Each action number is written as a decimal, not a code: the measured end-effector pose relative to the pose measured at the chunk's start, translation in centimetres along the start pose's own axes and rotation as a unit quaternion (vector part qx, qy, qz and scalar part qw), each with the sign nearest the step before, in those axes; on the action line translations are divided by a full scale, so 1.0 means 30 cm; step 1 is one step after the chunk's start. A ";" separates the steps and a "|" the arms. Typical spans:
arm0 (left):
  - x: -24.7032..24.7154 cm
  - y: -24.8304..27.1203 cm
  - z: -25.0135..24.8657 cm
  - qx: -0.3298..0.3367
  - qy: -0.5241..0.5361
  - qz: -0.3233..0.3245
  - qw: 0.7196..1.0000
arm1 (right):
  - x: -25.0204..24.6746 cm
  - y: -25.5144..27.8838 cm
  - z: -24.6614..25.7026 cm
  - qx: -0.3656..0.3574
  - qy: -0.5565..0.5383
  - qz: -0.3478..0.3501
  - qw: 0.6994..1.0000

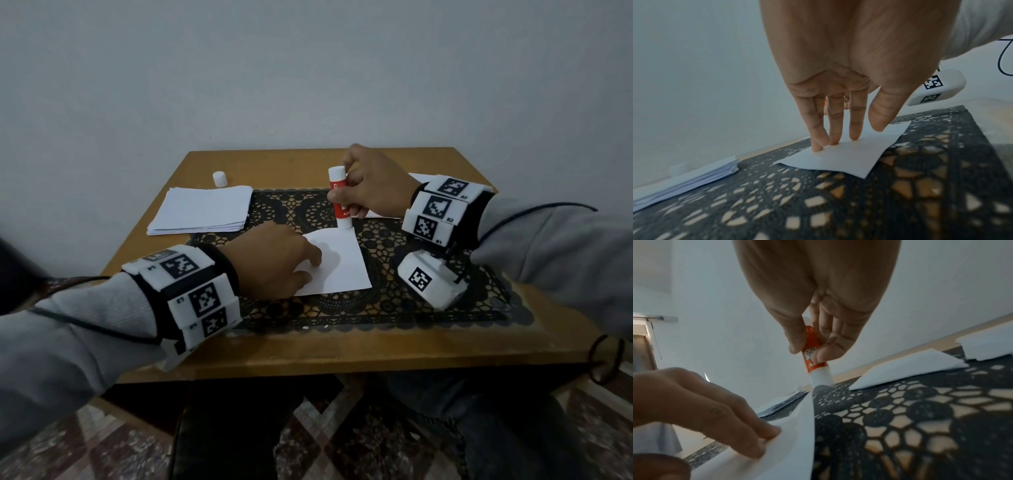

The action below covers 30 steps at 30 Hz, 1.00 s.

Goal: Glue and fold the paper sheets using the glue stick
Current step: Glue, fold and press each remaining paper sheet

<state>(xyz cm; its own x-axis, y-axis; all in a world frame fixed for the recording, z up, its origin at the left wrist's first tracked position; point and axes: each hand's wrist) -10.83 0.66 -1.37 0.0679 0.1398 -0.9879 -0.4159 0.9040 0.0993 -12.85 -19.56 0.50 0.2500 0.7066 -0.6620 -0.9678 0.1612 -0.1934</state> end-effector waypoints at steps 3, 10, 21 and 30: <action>-0.005 -0.004 -0.002 -0.005 0.007 -0.002 1.000 | -0.007 0.006 -0.001 -0.003 -0.007 0.001 1.000; -0.022 -0.011 -0.013 -0.008 -0.003 -0.008 1.000 | -0.017 0.012 -0.009 -0.017 0.027 -0.036 0.999; -0.012 -0.078 -0.010 -0.021 -0.026 0.099 0.994 | -0.017 0.060 -0.032 -0.014 -0.012 0.009 1.000; -0.020 -0.101 -0.013 -0.028 -0.034 0.136 0.990 | 0.021 0.082 -0.046 -0.036 0.134 -0.002 0.990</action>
<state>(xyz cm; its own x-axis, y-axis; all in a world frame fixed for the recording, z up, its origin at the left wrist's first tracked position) -9.97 -2.31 -1.12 0.0066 0.4034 -0.9150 -0.4772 0.8054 0.3516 -15.02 -19.67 -1.40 0.2613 0.4972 -0.8273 -0.9648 0.1075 -0.2401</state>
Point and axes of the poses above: each hand's wrist, its own y-axis away from the middle knuckle, its own x-axis out of the palm, z = x × y, and after that the axes turned 2 degrees about -z, right-handed
